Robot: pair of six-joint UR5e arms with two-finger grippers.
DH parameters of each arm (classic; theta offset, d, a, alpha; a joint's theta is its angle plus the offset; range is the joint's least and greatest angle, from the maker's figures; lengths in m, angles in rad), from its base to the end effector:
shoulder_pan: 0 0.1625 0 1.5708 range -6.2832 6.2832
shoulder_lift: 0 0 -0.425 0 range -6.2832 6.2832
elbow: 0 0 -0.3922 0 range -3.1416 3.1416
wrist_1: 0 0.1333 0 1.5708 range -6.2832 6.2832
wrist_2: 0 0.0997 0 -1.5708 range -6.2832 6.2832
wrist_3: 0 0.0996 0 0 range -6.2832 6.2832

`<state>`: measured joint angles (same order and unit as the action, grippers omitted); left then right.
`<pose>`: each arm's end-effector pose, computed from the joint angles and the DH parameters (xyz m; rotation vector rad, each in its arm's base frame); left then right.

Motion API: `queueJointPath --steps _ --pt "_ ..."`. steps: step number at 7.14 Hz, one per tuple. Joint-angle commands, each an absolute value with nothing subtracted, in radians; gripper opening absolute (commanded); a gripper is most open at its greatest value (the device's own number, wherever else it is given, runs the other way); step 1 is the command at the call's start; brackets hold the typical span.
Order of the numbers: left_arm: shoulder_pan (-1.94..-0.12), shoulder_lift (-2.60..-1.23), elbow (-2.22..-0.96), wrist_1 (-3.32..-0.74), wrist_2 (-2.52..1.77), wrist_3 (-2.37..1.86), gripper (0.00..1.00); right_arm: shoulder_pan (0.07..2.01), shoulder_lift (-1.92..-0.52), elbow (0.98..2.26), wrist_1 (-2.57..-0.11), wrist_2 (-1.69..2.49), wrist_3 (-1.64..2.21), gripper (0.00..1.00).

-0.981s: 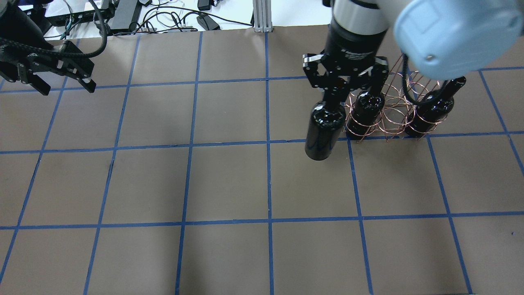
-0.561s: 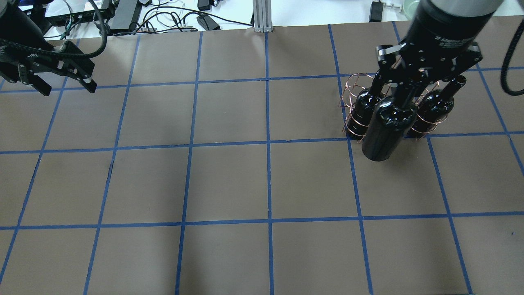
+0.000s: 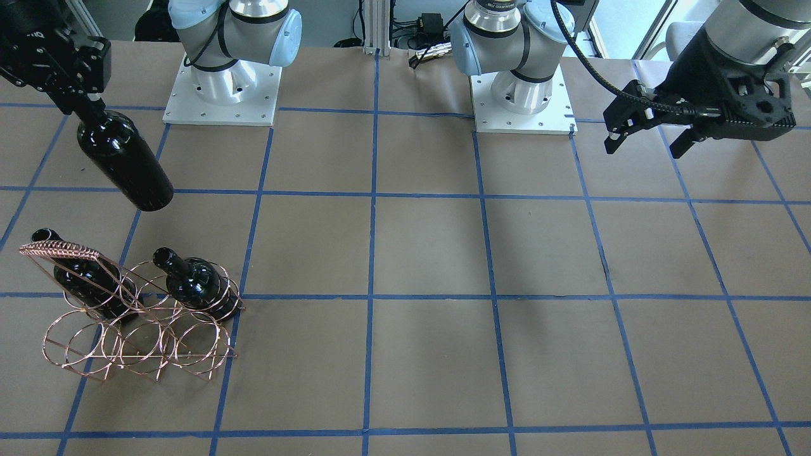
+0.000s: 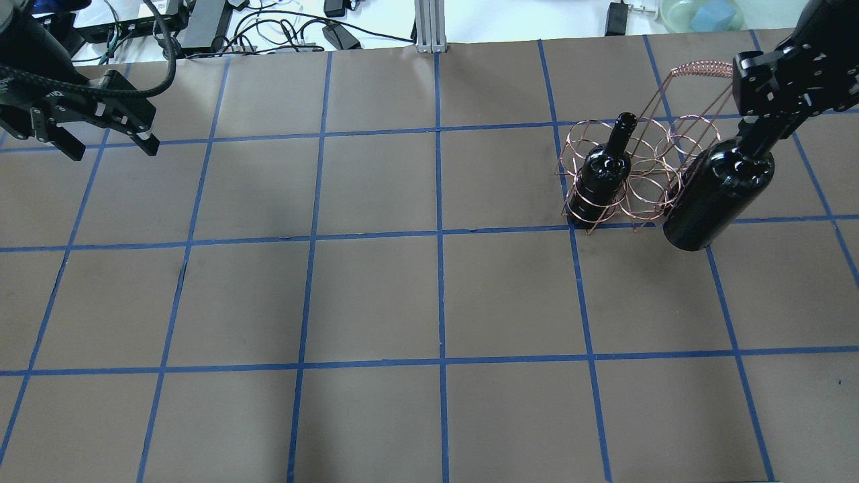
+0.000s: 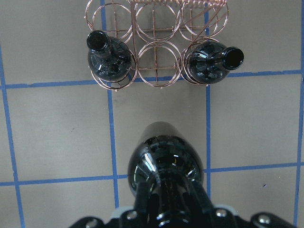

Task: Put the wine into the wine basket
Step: 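Lift the bottle with the right gripper and carry it above the wire rack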

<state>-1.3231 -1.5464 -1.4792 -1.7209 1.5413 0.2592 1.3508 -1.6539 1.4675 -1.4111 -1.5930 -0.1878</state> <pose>-0.0155 -0.4943 0.5299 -0.0171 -3.1042 -0.0398 0.0292 -0.4702 0.5618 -0.0506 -3.1138 0.0337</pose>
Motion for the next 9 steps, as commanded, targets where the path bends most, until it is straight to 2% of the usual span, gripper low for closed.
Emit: queueJointPath --steps 1,9 --pt "-1.325 -1.540 -1.489 -1.721 1.537 0.259 1.00 1.316 -1.593 1.465 -1.486 -1.548 -0.222 0.00" --pt "-1.325 -1.520 -1.511 -1.724 1.542 0.256 1.00 1.341 -1.445 1.390 -1.608 -1.526 -0.207 0.00"
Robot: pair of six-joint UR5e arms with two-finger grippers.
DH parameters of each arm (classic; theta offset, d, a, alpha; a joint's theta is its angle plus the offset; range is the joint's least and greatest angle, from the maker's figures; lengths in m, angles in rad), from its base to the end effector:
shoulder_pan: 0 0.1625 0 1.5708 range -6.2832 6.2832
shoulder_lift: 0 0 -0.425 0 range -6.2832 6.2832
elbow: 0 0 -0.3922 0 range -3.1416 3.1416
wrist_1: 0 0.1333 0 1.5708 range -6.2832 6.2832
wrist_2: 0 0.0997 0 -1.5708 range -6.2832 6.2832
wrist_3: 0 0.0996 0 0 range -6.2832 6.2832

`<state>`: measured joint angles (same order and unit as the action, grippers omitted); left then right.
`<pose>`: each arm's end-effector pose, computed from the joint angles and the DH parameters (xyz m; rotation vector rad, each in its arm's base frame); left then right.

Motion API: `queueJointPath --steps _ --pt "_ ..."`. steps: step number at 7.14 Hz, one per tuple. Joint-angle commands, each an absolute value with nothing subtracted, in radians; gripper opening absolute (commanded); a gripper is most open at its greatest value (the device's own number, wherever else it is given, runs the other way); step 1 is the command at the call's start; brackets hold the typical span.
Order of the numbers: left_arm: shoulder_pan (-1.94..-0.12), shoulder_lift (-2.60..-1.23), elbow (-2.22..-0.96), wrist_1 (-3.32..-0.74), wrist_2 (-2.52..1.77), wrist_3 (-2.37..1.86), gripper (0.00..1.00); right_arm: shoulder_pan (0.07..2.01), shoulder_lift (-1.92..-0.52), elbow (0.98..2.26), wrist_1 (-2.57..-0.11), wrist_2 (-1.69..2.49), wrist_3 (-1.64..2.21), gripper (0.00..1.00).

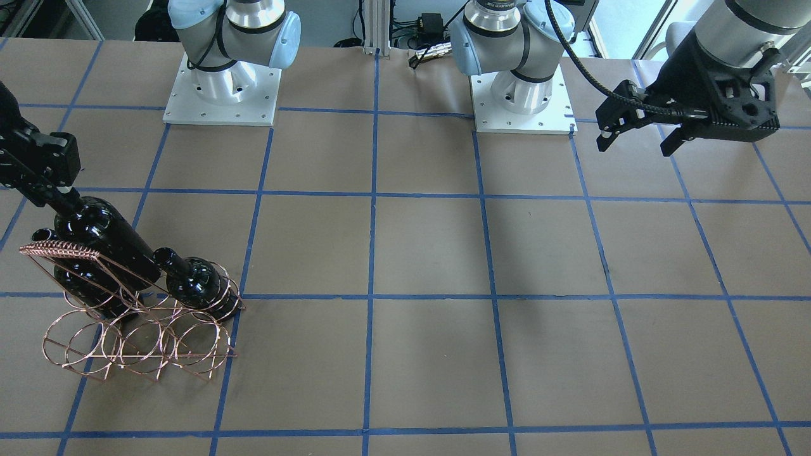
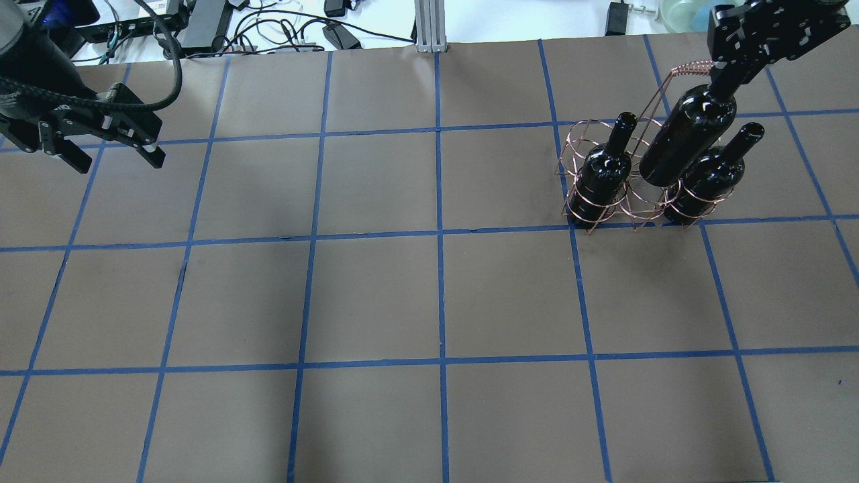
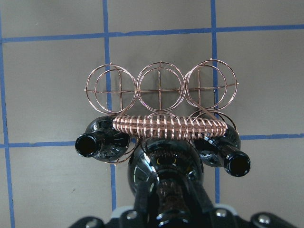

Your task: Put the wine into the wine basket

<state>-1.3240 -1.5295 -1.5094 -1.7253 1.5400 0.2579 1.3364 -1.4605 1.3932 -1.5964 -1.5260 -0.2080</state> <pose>-0.0181 -0.4862 0.5228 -0.0160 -3.0981 -0.0658 0.0070 -0.5636 0.5215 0.0379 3.1141 -0.1565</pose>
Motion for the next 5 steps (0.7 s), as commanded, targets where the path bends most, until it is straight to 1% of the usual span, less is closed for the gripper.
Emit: queueJointPath --steps 1,2,5 --pt "-1.333 -1.513 -1.512 -1.726 1.534 0.241 1.00 1.342 -1.440 1.390 -1.608 -1.526 -0.207 0.00" --pt "-1.373 -1.496 -1.513 -1.724 1.537 0.214 1.00 1.342 -1.439 1.391 -1.608 -1.526 -0.206 0.00" --pt "-1.480 -1.505 -1.513 -1.713 1.536 0.017 1.00 1.342 -1.424 1.391 -1.609 -1.525 -0.204 0.00"
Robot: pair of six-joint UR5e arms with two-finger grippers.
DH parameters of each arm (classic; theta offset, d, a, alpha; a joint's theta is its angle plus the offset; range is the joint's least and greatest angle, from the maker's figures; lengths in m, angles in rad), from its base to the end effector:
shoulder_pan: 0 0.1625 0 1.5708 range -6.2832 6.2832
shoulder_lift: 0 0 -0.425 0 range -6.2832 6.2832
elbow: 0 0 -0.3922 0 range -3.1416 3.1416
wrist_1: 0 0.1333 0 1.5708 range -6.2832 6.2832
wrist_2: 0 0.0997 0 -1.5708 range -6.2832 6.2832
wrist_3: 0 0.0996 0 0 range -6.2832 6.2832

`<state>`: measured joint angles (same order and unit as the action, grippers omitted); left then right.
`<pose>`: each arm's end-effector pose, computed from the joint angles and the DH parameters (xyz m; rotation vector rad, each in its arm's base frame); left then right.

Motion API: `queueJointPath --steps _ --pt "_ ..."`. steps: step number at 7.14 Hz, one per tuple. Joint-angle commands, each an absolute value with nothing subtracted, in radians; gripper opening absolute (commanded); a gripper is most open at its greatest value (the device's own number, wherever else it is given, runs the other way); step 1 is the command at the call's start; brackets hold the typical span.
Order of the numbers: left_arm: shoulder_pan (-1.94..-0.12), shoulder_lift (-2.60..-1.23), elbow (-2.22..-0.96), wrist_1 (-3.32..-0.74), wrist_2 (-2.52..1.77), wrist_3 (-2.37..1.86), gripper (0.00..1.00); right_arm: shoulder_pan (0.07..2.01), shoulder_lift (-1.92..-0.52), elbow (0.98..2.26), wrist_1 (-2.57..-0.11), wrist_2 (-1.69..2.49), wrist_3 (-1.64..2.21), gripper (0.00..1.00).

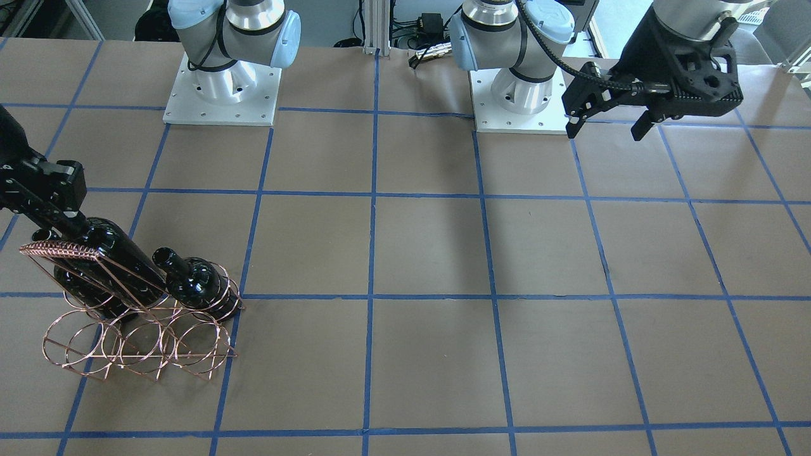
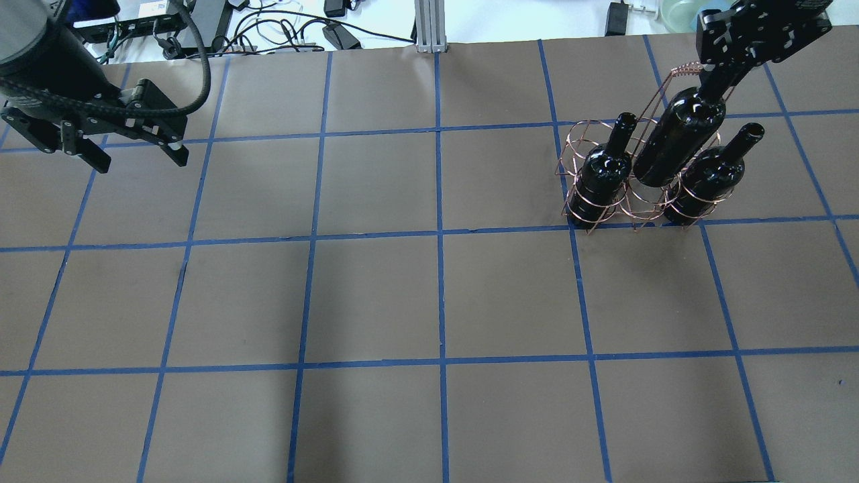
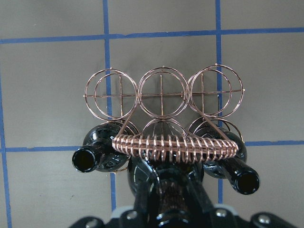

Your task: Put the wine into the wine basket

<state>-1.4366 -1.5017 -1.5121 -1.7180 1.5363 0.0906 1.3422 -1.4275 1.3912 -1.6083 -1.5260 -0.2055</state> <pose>-0.0743 -0.4716 0.5350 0.0682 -3.1043 -0.0239 0.0074 -0.5761 0.5055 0.0334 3.1110 -0.1272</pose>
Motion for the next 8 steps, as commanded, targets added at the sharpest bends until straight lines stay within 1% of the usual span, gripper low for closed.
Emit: queueJointPath --steps 1,5,8 --pt "-1.500 -1.503 -1.513 -1.710 1.542 0.006 1.00 1.342 -1.417 1.391 -1.609 -1.525 -0.196 0.00" --pt "-1.566 -1.505 -1.529 -1.713 1.537 0.003 1.00 1.341 -1.410 1.390 -1.614 -1.529 -0.199 0.00" --pt "-1.540 -1.503 -1.531 -1.710 1.546 0.043 1.00 1.342 -1.399 1.400 -1.621 -1.529 -0.196 0.00"
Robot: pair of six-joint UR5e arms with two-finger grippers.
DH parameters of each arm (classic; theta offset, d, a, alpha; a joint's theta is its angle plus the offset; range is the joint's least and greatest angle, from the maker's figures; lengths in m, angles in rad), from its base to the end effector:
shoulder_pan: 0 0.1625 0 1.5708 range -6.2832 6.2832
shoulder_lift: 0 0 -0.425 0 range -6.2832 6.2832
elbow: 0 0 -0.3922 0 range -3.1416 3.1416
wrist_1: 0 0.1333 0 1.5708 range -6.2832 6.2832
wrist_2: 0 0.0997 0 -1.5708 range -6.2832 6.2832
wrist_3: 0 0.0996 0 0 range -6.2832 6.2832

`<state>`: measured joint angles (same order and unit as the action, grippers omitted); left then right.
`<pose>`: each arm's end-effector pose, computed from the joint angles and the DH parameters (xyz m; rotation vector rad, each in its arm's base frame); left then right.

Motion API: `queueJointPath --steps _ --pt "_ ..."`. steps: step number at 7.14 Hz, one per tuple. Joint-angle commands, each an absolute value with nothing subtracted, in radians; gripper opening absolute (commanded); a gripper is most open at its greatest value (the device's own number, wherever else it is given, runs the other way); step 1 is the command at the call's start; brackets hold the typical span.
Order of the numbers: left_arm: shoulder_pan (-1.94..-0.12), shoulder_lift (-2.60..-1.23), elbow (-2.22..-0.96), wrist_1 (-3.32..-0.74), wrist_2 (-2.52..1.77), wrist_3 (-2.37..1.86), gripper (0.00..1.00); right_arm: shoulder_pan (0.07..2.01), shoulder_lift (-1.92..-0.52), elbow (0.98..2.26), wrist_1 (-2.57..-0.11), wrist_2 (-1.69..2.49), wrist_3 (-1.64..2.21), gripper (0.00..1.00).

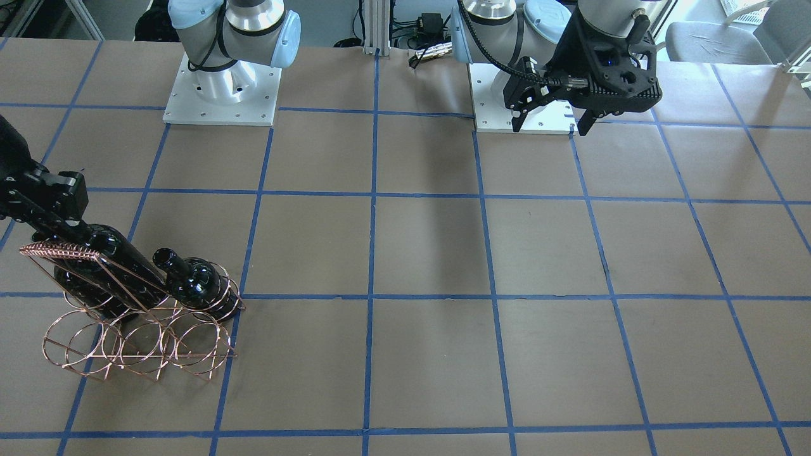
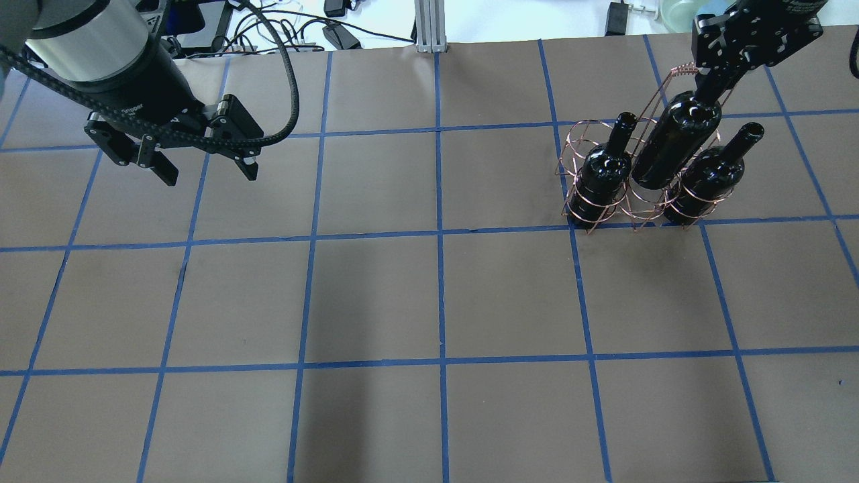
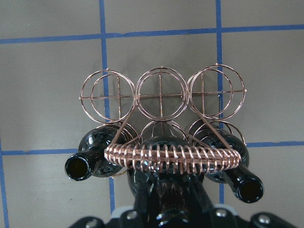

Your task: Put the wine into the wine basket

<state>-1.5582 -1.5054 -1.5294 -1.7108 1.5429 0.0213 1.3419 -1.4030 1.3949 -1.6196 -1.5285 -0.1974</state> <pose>-0.1303 -0.4602 0.5256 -0.0128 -3.1127 -0.0510 0.0050 -0.5847 0.4910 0.0471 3.1103 -0.1004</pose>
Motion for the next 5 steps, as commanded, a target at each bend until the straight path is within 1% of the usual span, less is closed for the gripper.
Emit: queueJointPath --steps 1,5 --pt "-1.542 -1.502 -1.535 -1.713 1.546 0.048 1.00 1.342 -1.399 1.404 -1.621 -1.538 -0.196 0.00" --pt "-1.540 -1.491 -1.537 -1.715 1.554 0.048 1.00 1.342 -1.381 1.408 -1.624 -1.540 -0.196 0.00"
